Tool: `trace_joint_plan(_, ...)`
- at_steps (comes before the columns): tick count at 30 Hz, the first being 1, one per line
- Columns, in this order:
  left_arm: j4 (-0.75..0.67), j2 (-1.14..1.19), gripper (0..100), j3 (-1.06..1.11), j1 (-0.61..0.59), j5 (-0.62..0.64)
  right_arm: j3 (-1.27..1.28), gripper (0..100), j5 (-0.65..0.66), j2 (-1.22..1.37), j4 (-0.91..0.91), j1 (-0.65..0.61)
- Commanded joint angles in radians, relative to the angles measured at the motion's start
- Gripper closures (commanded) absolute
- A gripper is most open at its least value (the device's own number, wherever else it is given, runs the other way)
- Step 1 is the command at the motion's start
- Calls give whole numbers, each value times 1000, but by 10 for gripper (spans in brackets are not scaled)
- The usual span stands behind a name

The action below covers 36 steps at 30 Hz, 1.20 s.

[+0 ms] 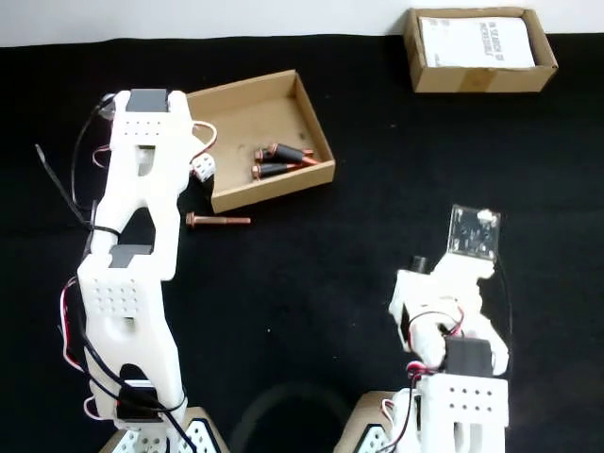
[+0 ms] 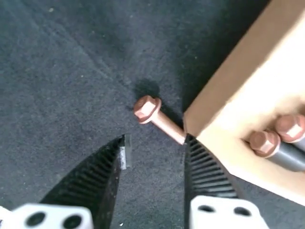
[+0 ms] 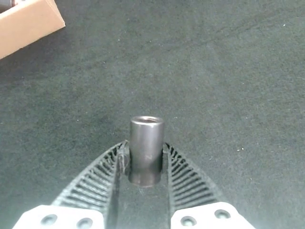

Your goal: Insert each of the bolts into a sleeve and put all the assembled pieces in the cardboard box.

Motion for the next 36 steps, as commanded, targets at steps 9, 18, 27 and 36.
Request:
trace_joint_plan(9,51,-16,787,44,-101,5,28,991,38,-68,-16,12)
trace_joint_plan(18,49,-16,787,188,-54,5,36,991,37,-68,-76,12)
trace_joint_plan(27,34,-7,787,124,-1,11,38,991,34,-67,-71,12)
trace_joint_plan(36,-80,1,787,59,4,11,38,991,35,-68,-24,13)
